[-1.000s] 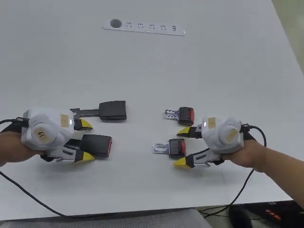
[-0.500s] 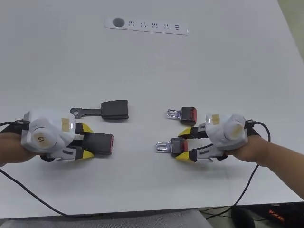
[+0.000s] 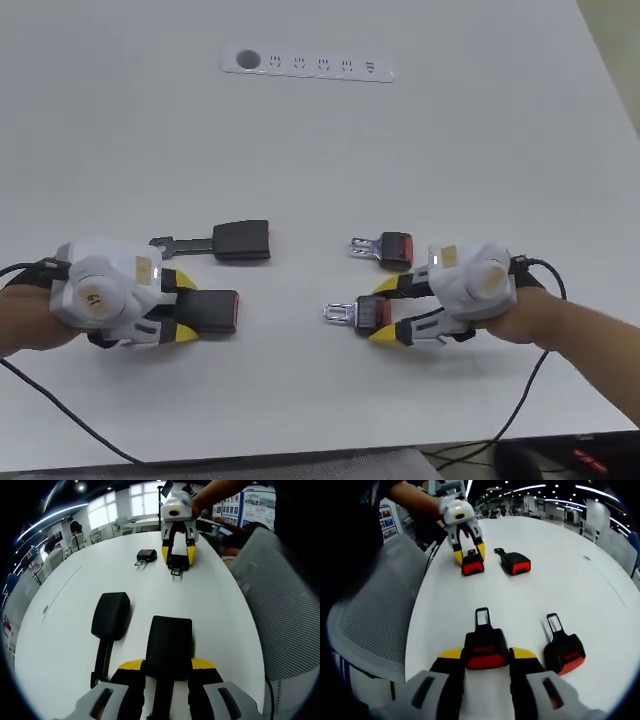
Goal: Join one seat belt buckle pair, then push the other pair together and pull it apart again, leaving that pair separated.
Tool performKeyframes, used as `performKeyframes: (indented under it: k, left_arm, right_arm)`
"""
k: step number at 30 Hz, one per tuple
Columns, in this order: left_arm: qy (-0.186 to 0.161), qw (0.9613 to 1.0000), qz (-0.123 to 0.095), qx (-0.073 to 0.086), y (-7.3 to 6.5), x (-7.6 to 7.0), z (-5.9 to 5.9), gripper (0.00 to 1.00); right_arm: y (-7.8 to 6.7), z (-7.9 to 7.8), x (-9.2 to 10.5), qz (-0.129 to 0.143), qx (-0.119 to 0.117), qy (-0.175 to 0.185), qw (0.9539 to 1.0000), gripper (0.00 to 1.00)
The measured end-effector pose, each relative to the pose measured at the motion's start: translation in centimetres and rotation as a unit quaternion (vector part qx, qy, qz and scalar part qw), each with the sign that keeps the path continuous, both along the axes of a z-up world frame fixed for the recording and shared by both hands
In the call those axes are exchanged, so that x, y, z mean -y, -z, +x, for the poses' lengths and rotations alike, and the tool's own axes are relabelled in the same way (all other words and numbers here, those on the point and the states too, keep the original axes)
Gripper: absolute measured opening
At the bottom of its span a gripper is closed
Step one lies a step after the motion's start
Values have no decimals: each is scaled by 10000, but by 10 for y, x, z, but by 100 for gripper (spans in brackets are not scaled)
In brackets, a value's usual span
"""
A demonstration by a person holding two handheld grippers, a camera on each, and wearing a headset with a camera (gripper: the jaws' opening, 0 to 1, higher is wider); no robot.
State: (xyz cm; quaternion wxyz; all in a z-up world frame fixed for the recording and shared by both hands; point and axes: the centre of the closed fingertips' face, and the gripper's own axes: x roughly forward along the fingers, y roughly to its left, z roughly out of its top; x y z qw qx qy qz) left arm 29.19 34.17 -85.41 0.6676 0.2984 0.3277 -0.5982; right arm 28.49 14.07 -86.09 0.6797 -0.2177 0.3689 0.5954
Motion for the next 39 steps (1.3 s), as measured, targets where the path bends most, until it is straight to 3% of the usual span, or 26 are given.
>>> performKeyframes:
  k: [11,24,39]
  left_arm:
    - [-14,9999,113,-94,2,-1,0,34]
    - [-77,9996,244,-125,5,-4,2,34]
    - [-121,9993,322,-158,5,-2,2,34]
  right_arm:
    - [0,2,-31,173,36,-177,9997,35]
    - [-1,4,-62,474,85,-88,9988,35]
    - [-7,4,-98,934,-53,-76,9956,35]
